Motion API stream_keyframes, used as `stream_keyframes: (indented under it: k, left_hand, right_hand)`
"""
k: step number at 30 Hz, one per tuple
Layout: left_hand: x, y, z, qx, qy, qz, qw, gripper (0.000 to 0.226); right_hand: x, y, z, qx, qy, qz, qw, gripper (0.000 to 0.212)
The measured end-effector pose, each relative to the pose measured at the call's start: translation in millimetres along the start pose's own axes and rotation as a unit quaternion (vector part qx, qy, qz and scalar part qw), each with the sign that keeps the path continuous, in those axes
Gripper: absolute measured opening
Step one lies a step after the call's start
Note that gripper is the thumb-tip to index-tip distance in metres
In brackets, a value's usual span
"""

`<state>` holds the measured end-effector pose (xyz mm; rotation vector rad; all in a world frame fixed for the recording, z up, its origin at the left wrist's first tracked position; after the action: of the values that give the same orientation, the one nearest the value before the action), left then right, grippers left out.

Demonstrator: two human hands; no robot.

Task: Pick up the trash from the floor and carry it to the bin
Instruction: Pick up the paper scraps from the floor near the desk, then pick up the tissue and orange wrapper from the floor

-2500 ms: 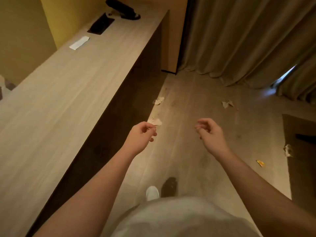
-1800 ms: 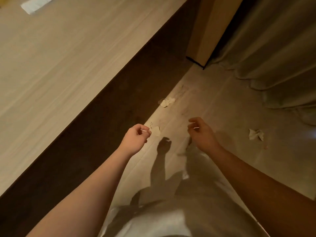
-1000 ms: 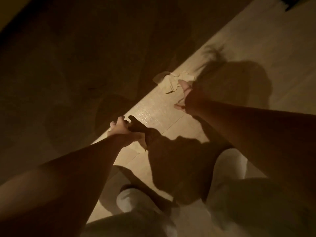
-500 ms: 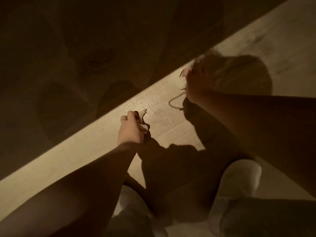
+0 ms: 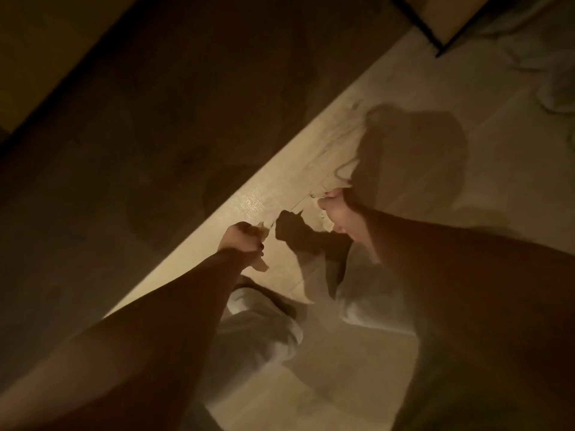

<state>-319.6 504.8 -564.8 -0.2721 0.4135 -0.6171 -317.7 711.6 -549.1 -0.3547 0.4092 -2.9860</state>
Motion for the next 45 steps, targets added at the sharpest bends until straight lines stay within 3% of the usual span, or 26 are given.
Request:
stream_keyframes:
  k: [3,5,7,11,14,17,20,24,27,31,35,39,45]
  left_hand:
    - [-37.7,-24.7,96.8,0.005,0.001,0.052,0.999,0.009]
    - [-59.0,-42.1,155.3,0.017,0.012,0.077,0.997,0.011]
    - [-77.6,-60.6,208.5,0.031,0.030,0.074,0.996,0.009]
    - [-98.2,-90.2,281.3,0.031,0.050,0.067,0.996,0.007]
    - [-101.8,-101.9,306.9,0.057,0.037,0.082,0.994,0.016]
    - [-102.1,-101.9,315.8,0.136,0.018,0.080,0.987,0.012]
    - [-102.9,-93.7,326.6,0.197,-0.016,0.079,0.977,0.023]
    - [-116.0,-74.6,354.6,0.199,-0.012,0.036,0.979,0.021]
    - [-132.6,-45.8,376.4,0.212,0.020,-0.043,0.976,0.018]
    - [-152.7,10.6,404.8,0.218,0.057,-0.132,0.965,0.020]
    - [-162.7,104.6,447.8,0.244,0.076,-0.182,0.950,0.030]
    - [-167.1,209.1,485.9,0.272,0.096,-0.255,0.923,0.017]
    - [-162.8,332.5,521.7,0.249,0.109,-0.338,0.901,0.011]
  right_hand:
    - [-3.8,-37.3,91.9,-0.037,-0.023,-0.121,0.992,0.007]
    - [-8.2,-59.2,158.2,-0.044,-0.042,-0.158,0.986,0.019]
    - [-17.2,-72.0,209.2,-0.061,-0.040,-0.185,0.980,0.014]
    - [-42.1,-88.3,289.2,-0.083,-0.054,-0.272,0.957,0.053]
    - [-62.3,-100.7,342.8,-0.109,-0.052,-0.367,0.922,0.045]
    - [-99.4,-102.8,362.1,-0.130,-0.052,-0.377,0.915,0.053]
    - [-141.2,-102.2,377.6,-0.182,-0.040,-0.387,0.903,0.029]
    - [-191.9,-108.9,406.2,-0.236,-0.017,-0.448,0.862,0.015]
    - [-235.2,-117.6,413.1,-0.274,0.009,-0.453,0.848,0.019]
    - [-290.1,-133.3,423.0,-0.301,0.026,-0.532,0.791,0.019]
    - [-362.1,-157.4,429.6,-0.312,0.045,-0.589,0.744,0.019]
    - [-436.0,-196.9,427.4,-0.342,0.088,-0.623,0.698,0.033]
    - [-509.0,-257.6,418.4,-0.271,0.147,-0.719,0.624,0.022]
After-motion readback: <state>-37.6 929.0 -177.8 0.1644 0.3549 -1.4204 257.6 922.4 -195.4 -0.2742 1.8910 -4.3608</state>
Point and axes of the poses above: each hand's wrist, its own z-axis away from the middle knuckle, its own y-axis out of the palm, x = y × z, the point moved 3 cm from there along -z, towards the middle knuckle, and after that the axes turned 2 degrees about -x, right-handed, at the moved point
